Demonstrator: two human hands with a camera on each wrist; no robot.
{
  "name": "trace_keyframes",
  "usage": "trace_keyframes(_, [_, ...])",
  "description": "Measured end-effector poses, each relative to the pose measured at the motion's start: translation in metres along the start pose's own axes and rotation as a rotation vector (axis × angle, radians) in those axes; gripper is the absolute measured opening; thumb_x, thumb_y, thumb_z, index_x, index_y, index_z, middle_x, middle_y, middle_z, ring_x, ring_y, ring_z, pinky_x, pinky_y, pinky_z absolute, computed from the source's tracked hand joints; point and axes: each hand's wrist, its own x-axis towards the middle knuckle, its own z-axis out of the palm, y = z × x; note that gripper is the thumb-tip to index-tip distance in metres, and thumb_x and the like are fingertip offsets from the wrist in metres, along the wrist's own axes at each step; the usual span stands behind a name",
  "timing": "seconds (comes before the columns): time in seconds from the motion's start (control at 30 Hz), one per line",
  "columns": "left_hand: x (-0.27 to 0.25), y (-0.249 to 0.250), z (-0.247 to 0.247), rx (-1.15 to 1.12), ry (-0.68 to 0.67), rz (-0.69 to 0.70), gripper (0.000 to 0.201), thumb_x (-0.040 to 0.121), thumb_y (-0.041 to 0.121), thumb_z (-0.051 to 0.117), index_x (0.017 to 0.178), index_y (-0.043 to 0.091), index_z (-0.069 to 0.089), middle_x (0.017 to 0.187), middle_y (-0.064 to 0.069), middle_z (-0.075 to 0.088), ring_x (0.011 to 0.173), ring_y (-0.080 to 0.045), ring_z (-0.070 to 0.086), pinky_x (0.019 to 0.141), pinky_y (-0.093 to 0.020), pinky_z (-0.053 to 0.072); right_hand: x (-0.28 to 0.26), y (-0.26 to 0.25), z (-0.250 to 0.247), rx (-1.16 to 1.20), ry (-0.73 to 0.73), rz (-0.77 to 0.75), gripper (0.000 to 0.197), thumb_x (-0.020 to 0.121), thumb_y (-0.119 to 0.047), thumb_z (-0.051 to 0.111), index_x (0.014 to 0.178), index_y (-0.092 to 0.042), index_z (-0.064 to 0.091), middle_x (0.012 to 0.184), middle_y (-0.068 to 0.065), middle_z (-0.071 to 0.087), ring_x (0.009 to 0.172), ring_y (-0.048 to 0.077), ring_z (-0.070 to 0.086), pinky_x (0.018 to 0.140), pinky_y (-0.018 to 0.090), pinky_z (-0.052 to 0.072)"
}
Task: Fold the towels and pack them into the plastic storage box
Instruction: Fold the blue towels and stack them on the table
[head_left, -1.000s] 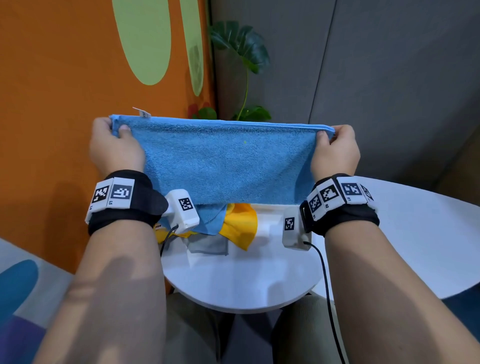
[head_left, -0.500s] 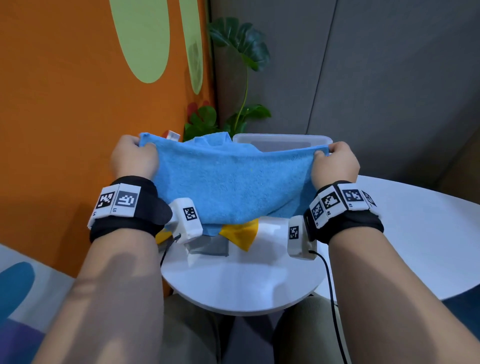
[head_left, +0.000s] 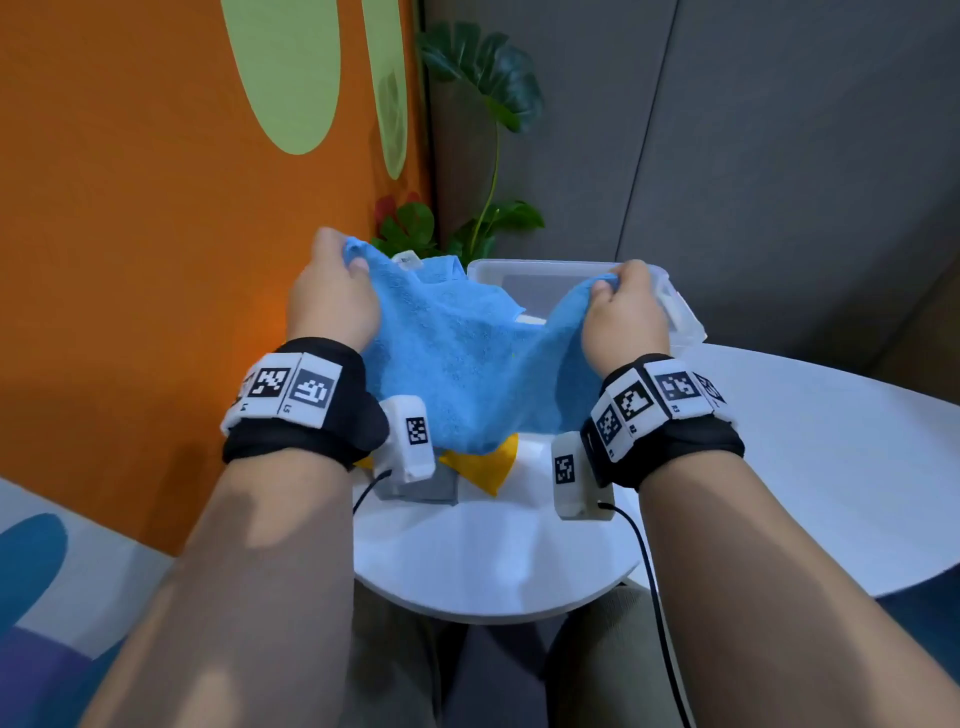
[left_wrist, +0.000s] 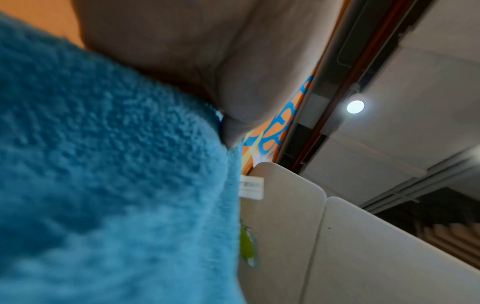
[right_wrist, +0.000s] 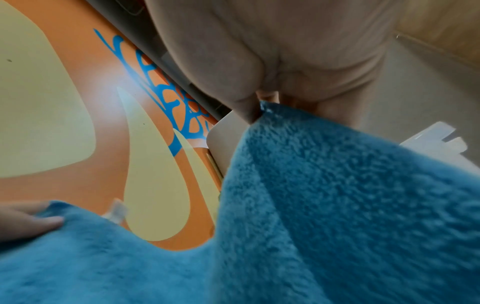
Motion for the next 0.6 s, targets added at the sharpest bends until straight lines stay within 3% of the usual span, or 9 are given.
trace_keyframes(0.17, [0.007, -0.027, -0.022, 0.064, 0.107, -0.061, 0.03, 0.104, 0.02, 0.032, 0.13, 0.008, 0.04, 0.116, -0.025, 0.055, 0.105, -0.039, 0.052, 0.073, -0.035, 0.03, 0.005, 0.021, -0.014, -0.166, 0.108, 0.0, 0.019, 0.102, -0.022, 0.027, 0.114, -0.017, 0.04, 0.091, 0.004, 0.045, 0.078, 0.029, 0.043, 0.065, 0.031, 0.026])
trace_keyframes(0.33, [0.01, -0.041, -0.031, 0.048, 0.183, -0.084, 0.029, 0.104, 0.021, 0.033, 0.128, 0.008, 0.042, 0.119, -0.024, 0.056, 0.108, -0.04, 0.052, 0.076, -0.037, 0.033, 0.004, 0.032, -0.017, -0.202, 0.091, 0.067, 0.008, 0.101, -0.025, 0.025, 0.097, -0.021, 0.031, 0.07, 0.0, 0.042, 0.059, 0.02, 0.04, 0.049, 0.03, 0.024])
trace_keyframes(0.47, [0.012, -0.044, -0.029, -0.046, 0.229, -0.113, 0.028, 0.104, 0.023, 0.032, 0.124, 0.008, 0.044, 0.1, -0.01, 0.05, 0.089, -0.027, 0.048, 0.072, -0.032, 0.032, 0.009, 0.03, -0.015, -0.186, 0.044, 0.107, 0.012, 0.101, -0.027, 0.035, 0.096, -0.017, 0.038, 0.079, 0.0, 0.043, 0.078, 0.023, 0.043, 0.066, 0.029, 0.031])
trace_keyframes(0.6, [0.013, -0.047, -0.025, -0.093, 0.221, -0.149, 0.027, 0.104, 0.025, 0.032, 0.121, 0.008, 0.044, 0.075, 0.004, 0.04, 0.083, -0.025, 0.046, 0.071, -0.033, 0.034, 0.016, 0.032, -0.013, -0.227, -0.081, 0.193, 0.033, 0.099, -0.027, 0.04, 0.096, 0.0, 0.059, 0.079, 0.009, 0.051, 0.089, 0.031, 0.052, 0.072, 0.029, 0.036])
